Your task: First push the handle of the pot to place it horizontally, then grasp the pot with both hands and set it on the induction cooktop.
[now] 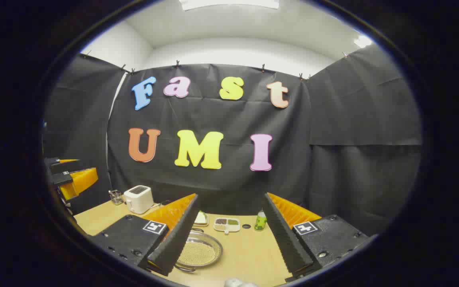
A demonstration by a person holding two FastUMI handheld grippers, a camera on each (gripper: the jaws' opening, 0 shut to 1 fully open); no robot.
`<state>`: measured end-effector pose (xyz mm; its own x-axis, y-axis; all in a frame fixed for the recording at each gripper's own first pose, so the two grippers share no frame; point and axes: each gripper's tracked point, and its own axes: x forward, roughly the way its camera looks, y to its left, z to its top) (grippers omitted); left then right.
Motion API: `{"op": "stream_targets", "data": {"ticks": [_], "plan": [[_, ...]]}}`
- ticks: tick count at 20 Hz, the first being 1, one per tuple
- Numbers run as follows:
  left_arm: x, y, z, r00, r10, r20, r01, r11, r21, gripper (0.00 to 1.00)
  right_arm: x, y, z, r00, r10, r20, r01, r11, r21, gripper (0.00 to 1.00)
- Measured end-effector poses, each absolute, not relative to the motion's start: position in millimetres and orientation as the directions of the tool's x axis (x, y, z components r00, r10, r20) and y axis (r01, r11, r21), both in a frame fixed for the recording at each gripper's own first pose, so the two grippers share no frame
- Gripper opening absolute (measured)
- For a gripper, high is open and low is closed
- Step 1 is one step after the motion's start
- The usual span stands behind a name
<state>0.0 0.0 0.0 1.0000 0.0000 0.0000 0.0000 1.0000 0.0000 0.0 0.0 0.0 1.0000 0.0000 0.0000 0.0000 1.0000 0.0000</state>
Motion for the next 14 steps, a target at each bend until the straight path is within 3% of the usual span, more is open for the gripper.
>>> {"op": "stream_targets", "data": {"ticks": [14], "plan": [[-2, 16, 2, 1.000, 0.018, 0.017, -0.018, 1.000, 0.000, 0.96, -4, 3, 7, 1.000, -0.012, 0.012, 0.011, 1.000, 0.021, 1.00]]}}
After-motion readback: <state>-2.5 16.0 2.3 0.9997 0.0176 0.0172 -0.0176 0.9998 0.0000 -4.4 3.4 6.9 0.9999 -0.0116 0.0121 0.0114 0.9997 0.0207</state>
